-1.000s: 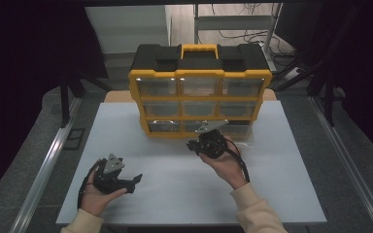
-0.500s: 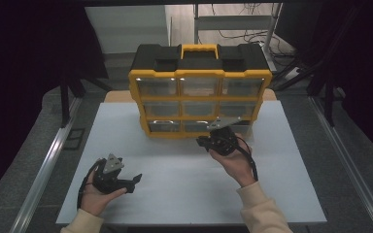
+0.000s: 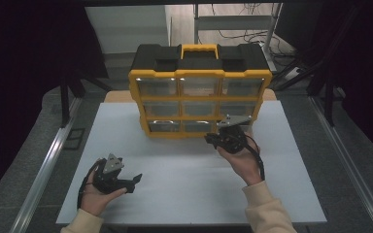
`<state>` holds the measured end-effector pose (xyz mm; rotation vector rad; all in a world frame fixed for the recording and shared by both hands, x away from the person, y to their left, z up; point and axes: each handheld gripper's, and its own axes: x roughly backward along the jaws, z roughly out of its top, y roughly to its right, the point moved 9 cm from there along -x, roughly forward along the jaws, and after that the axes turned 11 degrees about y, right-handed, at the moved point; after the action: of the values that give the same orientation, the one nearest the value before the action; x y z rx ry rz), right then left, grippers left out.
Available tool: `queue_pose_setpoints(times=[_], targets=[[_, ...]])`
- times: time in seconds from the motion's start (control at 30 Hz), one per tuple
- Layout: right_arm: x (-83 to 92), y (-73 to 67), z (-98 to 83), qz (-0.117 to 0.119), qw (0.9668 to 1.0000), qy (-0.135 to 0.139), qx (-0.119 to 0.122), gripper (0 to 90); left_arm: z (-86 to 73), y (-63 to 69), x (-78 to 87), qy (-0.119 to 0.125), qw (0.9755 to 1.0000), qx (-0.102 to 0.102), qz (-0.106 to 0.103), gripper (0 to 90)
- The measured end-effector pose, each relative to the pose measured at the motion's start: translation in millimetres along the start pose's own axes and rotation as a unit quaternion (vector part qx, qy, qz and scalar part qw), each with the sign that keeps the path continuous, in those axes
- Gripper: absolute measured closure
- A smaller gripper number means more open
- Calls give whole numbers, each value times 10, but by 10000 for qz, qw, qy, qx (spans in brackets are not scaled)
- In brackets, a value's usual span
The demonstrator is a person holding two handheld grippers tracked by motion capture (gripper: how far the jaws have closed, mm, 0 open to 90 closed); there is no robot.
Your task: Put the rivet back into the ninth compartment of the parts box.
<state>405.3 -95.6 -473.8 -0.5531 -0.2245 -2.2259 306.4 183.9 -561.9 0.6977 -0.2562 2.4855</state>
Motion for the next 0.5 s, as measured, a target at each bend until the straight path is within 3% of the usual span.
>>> queue_pose_setpoints(times=[0.5], targets=[[155,284,-21,-318,9992,111,-225,826,-4,4,-6,-10,10000,1,1,92]])
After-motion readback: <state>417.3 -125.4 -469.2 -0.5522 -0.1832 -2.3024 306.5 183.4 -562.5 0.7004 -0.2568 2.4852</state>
